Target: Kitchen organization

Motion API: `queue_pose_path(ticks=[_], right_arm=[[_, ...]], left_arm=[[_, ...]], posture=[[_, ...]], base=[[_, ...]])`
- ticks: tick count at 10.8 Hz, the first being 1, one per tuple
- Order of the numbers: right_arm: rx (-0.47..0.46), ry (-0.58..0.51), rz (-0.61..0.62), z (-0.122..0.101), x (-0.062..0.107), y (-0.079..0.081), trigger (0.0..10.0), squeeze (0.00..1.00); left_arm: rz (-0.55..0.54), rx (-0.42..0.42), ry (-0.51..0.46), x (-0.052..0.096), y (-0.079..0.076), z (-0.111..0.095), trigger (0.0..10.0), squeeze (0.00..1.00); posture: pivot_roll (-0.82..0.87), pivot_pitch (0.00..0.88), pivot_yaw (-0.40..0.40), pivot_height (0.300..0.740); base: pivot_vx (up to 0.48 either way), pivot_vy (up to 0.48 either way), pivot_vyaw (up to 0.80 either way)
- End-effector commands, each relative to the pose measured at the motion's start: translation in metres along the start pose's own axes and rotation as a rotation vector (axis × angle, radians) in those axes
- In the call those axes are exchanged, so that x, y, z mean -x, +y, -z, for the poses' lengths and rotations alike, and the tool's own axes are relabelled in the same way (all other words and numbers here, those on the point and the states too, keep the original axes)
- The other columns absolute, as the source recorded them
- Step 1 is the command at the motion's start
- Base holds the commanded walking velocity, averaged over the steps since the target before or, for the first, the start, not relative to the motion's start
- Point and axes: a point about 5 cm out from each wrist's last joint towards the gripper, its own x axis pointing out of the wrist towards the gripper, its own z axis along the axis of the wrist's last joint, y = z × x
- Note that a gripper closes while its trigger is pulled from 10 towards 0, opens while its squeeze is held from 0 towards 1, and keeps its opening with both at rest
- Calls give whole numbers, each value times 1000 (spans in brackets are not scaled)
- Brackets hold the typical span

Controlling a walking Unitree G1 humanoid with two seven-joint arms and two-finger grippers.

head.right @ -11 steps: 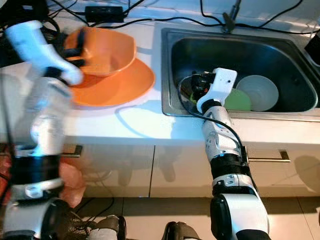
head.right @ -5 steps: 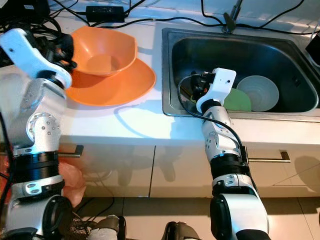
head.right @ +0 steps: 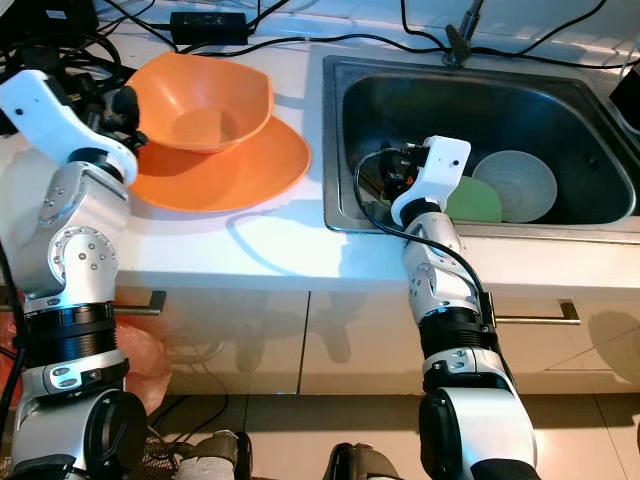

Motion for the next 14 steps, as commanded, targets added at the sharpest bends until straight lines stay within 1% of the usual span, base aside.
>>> queue_pose_path(ticks=[1,2,3,4,6,9,12,13,14], right_arm=[[-10,-12,0,-2,0,0,10000,0],[-11,-14,-4,-3,0,0,10000,0],[-11,-14,-6,-3,0,1,10000,0],[-11,-13,-6,-2,0,1,10000,0],[-10,-14,-8,-3,0,1,10000,0],[-10,-12,-5,-2,0,0,10000,0],[-10,-12,-4,-2,0,0,10000,0],[-9,-12,-3,-2,0,0,10000,0],[-8,-13,-3,-2,0,0,10000,0]], left_arm=[[-20,-5,-4,0,-1,-3,10000,0],[-30,1,-16,0,1,-5,10000,0],[-33,-8,-3,0,1,-4,10000,0],[-31,-18,55,0,2,6,10000,0],[16,-33,124,2,-6,19,10000,0],[27,-29,186,3,-11,28,10000,0],[33,11,253,5,-17,39,10000,0],[32,63,283,7,-21,46,10000,0],[39,80,277,8,-23,47,10000,0]], posture=[[102,138,-71,723],[101,138,-71,723],[103,135,-70,723],[100,136,-71,723],[99,140,-72,723],[95,144,-69,723],[92,145,-66,723],[90,146,-67,723],[91,146,-67,723]], base=[[0,0,0],[0,0,0],[0,0,0],[0,0,0],[0,0,0],[0,0,0],[0,0,0],[0,0,0],[0,0,0]])
